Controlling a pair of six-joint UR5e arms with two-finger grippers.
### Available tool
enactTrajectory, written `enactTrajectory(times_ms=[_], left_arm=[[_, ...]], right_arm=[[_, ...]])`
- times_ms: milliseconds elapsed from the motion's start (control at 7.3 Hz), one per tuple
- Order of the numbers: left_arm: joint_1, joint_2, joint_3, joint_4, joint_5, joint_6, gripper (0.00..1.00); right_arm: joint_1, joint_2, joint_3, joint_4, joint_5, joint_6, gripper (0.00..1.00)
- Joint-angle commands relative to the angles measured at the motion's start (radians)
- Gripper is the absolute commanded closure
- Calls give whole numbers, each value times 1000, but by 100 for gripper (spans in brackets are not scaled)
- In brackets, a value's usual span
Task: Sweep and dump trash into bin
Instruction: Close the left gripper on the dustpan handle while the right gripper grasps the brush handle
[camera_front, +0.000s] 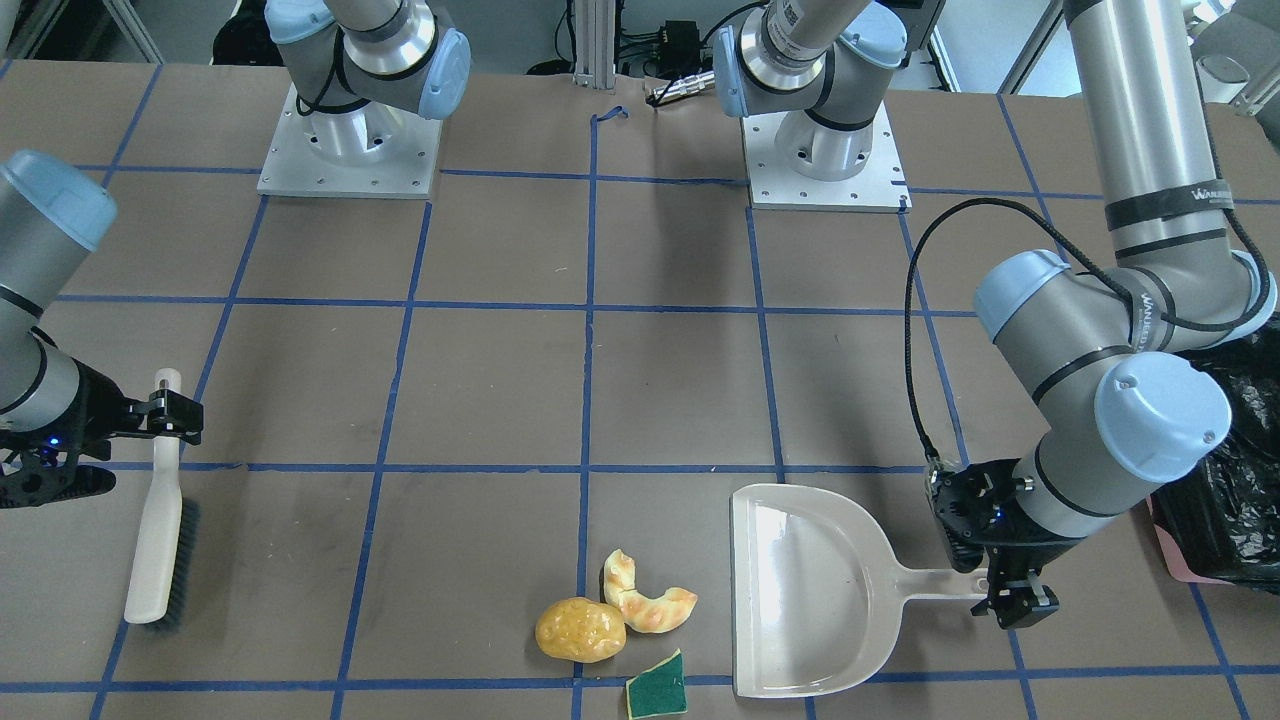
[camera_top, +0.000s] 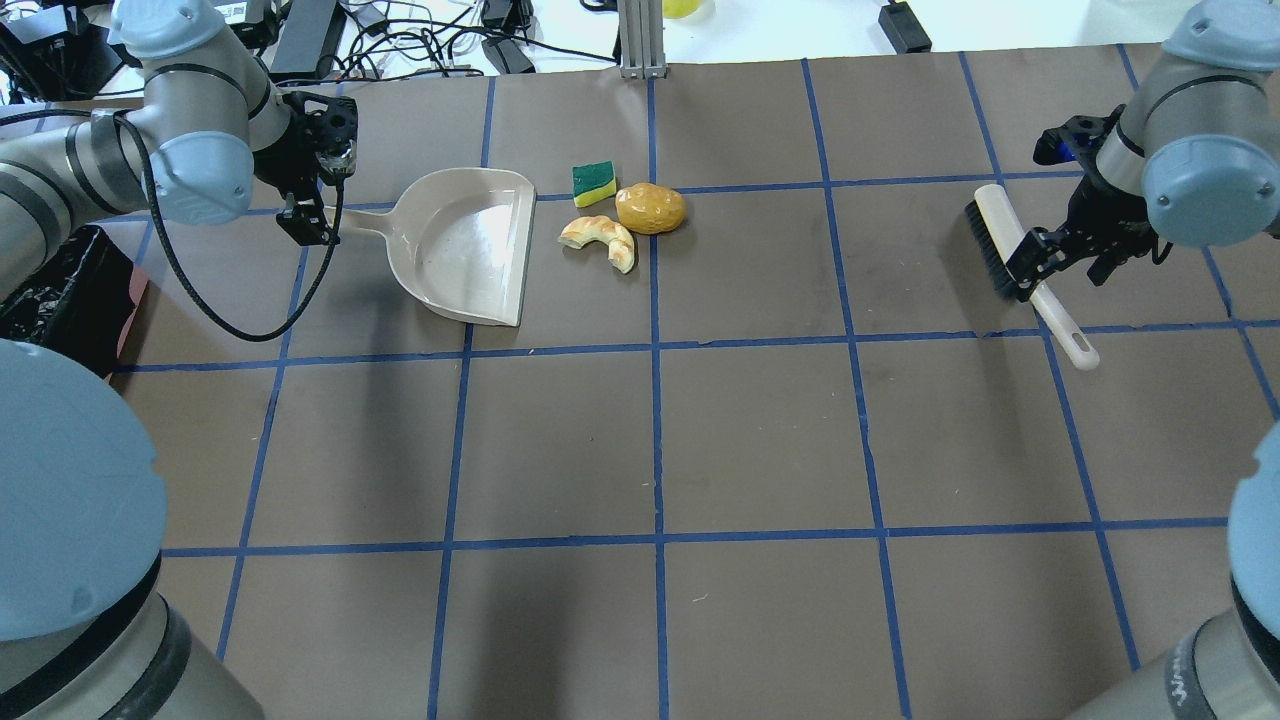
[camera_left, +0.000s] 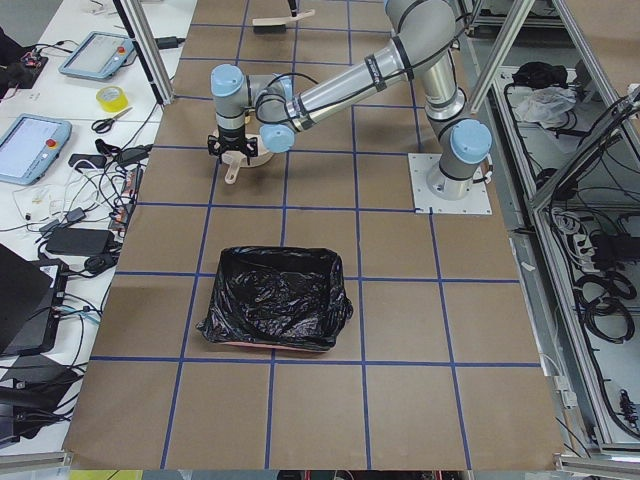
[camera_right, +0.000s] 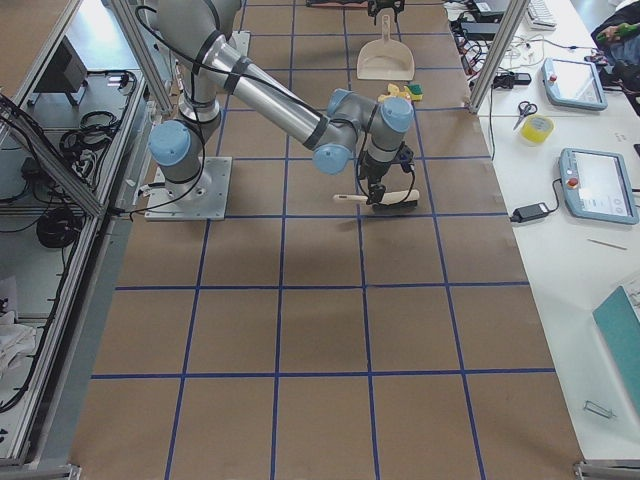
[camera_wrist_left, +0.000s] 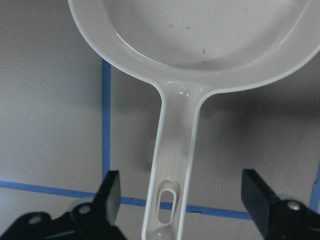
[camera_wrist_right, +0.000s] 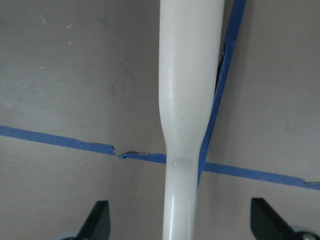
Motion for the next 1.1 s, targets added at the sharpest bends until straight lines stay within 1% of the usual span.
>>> enactTrajectory(times_ms=[0,137,274,548,685,959], left_arm=[[2,-12,-5,-31,27,0,9],[2,-12,3,-36,36,1,9],[2,-18,3,-34,37,3,9],[2,-38,1,-28,32,1,9],[2,-38,1,-30,26,1,14],[2,-46,1,-28,21,4,38]], right_arm=[[1,10,24,5,-25,71,0],[1,10,24,6,-25,75,5],[1,12,26,11,-28,75,18],[-1,12,26,21,-53,76,19],[-1,10,26,40,-54,89,26],[1,10,26,63,-53,133,35]])
